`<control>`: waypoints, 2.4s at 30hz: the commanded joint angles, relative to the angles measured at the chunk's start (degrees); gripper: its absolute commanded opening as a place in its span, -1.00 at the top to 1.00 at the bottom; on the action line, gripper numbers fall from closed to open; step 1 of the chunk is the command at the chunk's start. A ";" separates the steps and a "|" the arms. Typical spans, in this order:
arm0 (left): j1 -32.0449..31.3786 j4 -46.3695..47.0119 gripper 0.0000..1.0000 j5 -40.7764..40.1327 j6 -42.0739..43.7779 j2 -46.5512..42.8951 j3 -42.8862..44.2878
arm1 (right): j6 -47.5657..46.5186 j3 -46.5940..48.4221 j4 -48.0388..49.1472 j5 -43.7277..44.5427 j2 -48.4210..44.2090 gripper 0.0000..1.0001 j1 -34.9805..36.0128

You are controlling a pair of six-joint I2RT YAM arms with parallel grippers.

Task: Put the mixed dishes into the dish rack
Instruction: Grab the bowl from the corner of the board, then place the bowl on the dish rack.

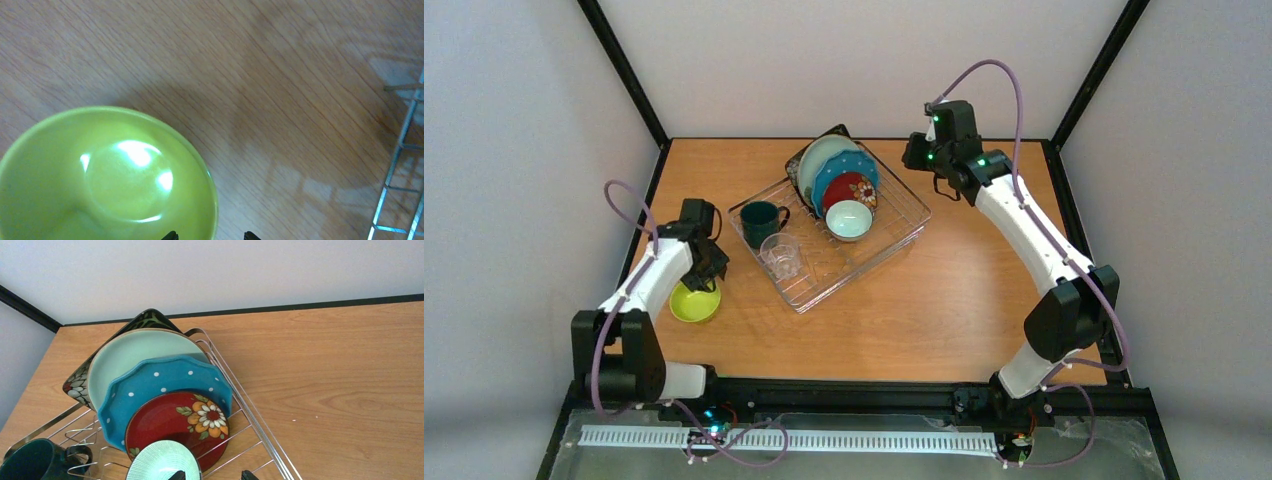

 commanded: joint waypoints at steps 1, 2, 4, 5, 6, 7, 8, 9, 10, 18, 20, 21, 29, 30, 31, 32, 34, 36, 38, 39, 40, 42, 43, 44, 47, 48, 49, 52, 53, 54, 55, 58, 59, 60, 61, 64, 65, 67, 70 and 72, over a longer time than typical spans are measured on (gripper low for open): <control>2.81 2.15 -0.46 0.57 2.17 2.06 0.74 | -0.18 -1.40 1.21 -0.11 0.90 -0.29 -0.98; 2.95 2.31 -0.46 0.58 2.32 2.43 0.76 | -0.20 -1.51 1.40 -0.12 0.95 -0.29 -1.13; 3.33 2.76 -0.46 0.87 2.69 3.24 0.74 | -0.29 -1.64 1.60 -0.12 1.30 -0.29 -1.33; 3.63 3.01 -0.47 1.28 2.91 3.67 0.70 | -0.29 -1.65 1.69 -1.17 1.60 -0.29 -1.48; 3.96 3.24 -0.46 1.76 3.12 4.23 0.72 | -0.31 -1.65 1.78 -1.56 1.78 -0.29 -1.62; 4.20 3.52 -0.47 2.29 3.37 4.75 0.63 | -0.36 -1.65 1.88 -1.67 2.09 -0.29 -1.71; 4.39 3.74 -0.46 2.69 3.61 5.31 0.60 | -0.37 -1.65 2.00 -1.76 2.21 -0.29 -1.88; 4.49 3.97 -0.46 3.09 3.80 5.82 0.71 | -0.46 -1.65 2.12 -1.89 2.38 -0.29 -2.04; 4.51 4.18 -0.46 3.47 3.98 6.42 0.74 | -0.42 -1.61 2.23 -1.94 2.65 -0.29 -2.14; 4.51 6.38 -0.37 5.76 4.96 10.37 0.74 | -0.64 -2.24 2.84 -2.40 3.46 -0.29 -3.05; 4.52 6.65 -0.08 6.35 5.21 11.02 0.92 | -0.56 -2.35 2.92 -2.45 3.50 -0.29 -3.29; 4.51 6.76 0.08 6.67 5.31 11.16 0.95 | -0.49 -2.31 2.83 -2.44 3.50 -0.29 -3.37; 4.51 5.04 0.99 5.81 5.01 10.57 1.26 | 0.12 -2.57 2.85 -2.81 3.29 -0.28 -3.57; 4.51 4.84 0.99 5.67 5.01 10.26 1.17 | 0.31 -2.61 2.85 -2.98 3.22 -0.28 -3.60; 4.51 4.53 0.99 5.63 4.97 9.96 1.17 | 0.45 -2.61 2.78 -3.06 3.15 -0.28 -3.59; 4.51 4.18 0.99 5.60 5.09 9.57 1.14 | 0.57 -2.61 2.76 -3.17 3.00 -0.28 -3.61; 4.52 3.62 0.99 5.55 5.25 8.59 1.37 | 0.80 -2.50 2.61 -3.49 2.74 -0.28 -3.57; 4.51 2.83 0.99 5.07 5.72 7.43 1.87 | 1.08 -2.59 2.41 -3.67 2.33 -0.28 -3.60; 4.52 1.70 0.99 4.35 6.32 6.11 2.50 | 1.15 -2.61 2.28 -3.72 2.09 -0.28 -3.59; 4.51 1.24 0.99 4.00 6.67 5.41 2.74 | 1.12 -2.57 2.20 -3.72 1.95 -0.28 -3.57; 4.55 0.75 0.99 3.69 7.04 4.65 3.02 | 1.12 -2.53 2.09 -3.72 1.83 -0.28 -3.63; 4.51 -0.12 0.99 3.28 8.33 3.11 3.47 | 1.20 -2.18 1.78 -3.87 1.72 -0.28 -3.60; 4.46 -0.61 0.99 3.11 9.25 2.30 3.75 | 1.20 -1.97 1.52 -3.97 1.64 -0.28 -3.57; 4.32 -1.18 0.99 2.58 9.96 1.36 4.22 | 1.20 -1.69 1.34 -3.98 1.62 -0.28 -3.62; 3.01 -3.84 0.99 -0.09 12.04 -0.93 6.60 | 1.09 -0.17 0.00 -3.73 1.92 -0.28 -3.57; 2.48 -4.62 1.00 -0.85 12.63 -1.47 7.30 | 0.96 0.40 -0.45 -3.64 2.12 -0.28 -3.58; 1.83 -5.20 1.00 -1.40 13.14 -2.00 8.01 | 1.02 0.94 -0.87 -3.57 2.27 -0.28 -3.57; -1.63 -6.99 0.99 -3.76 14.66 -3.66 10.41 | 1.09 1.79 -1.94 -3.29 2.39 -0.28 -3.56; -2.72 -7.79 0.99 -4.69 15.14 -4.09 11.34 | 1.11 2.05 -2.17 -3.22 2.42 -0.28 -3.58; -3.72 -8.52 0.99 -5.62 15.62 -4.30 12.37 | 1.20 2.26 -2.53 -3.08 2.49 -0.28 -3.62; -4.80 -9.06 1.00 -6.65 16.09 -4.51 13.44 | 1.20 2.49 -2.86 -2.92 2.50 -0.28 -3.64; -9.11 -9.53 0.99 -7.50 17.90 -4.69 16.75 | 1.37 2.91 -3.74 -1.76 2.42 -0.28 -3.59; -10.75 -9.61 1.00 -7.74 18.31 -4.51 17.84 | 1.39 3.00 -4.01 -1.22 2.42 -0.28 -3.61; -12.30 -9.63 1.00 -7.96 18.68 -4.05 19.32 | 1.39 3.09 -4.31 -0.76 2.32 -0.28 -3.65; -14.02 -9.53 1.00 -8.00 19.18 -3.79 20.06 | 1.30 3.10 -4.46 -0.62 2.25 -0.28 -3.70; -18.72 -8.48 1.00 -7.52 20.83 -2.26 23.39 | 1.54 3.01 -4.94 1.16 1.66 -0.29 -4.79; -20.02 -8.01 0.99 -7.25 21.47 -1.62 24.49 | 1.66 3.01 -5.11 1.23 1.42 -0.28 -5.58; -22.84 -7.35 1.00 -7.11 22.93 0.21 26.91 | 2.09 2.85 -5.36 0.96 0.93 -0.28 -7.42; -27.92 -6.65 1.00 -7.60 25.85 4.26 31.64 | 2.59 2.75 -5.94 0.73 0.41 -0.28 -10.58; -30.67 -6.29 1.00 -7.58 27.93 7.33 35.03 | 2.96 2.66 -6.43 0.64 0.31 -0.28 -12.93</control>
